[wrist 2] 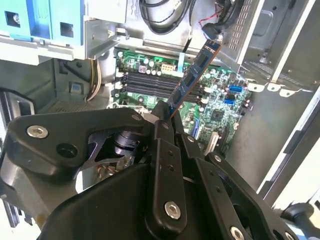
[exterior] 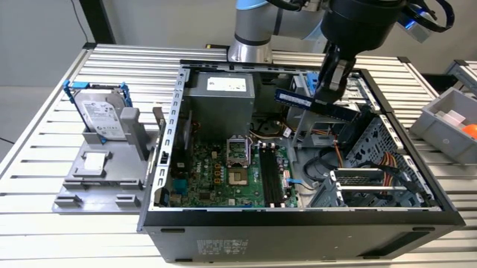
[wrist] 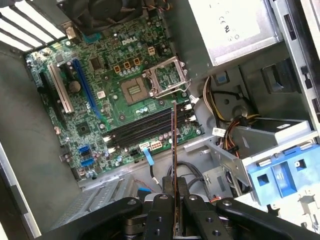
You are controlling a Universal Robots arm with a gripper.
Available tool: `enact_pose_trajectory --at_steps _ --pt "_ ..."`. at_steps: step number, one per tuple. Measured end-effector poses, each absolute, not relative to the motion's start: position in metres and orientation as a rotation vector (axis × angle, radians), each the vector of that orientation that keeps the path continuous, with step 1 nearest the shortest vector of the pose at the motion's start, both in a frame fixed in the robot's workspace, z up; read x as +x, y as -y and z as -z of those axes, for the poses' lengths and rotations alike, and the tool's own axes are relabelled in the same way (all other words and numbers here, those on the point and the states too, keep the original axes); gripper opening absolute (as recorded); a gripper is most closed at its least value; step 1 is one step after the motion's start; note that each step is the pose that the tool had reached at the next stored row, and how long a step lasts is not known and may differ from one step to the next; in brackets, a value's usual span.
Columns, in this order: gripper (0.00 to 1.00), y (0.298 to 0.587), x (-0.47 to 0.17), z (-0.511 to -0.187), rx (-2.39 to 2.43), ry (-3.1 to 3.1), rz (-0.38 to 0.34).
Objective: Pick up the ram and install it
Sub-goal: 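Pick up the ram and move it above insertion slot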
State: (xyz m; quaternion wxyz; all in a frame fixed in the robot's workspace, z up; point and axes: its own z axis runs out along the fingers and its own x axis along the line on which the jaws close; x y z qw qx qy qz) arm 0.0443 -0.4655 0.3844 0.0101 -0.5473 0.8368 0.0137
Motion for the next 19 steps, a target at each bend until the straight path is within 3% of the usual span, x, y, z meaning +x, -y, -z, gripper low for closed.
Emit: enact_pose_trajectory --at_steps 19 --pt "0.0 0.4655 0.0443 -0.3843 -1.489 -2.74 -0.04"
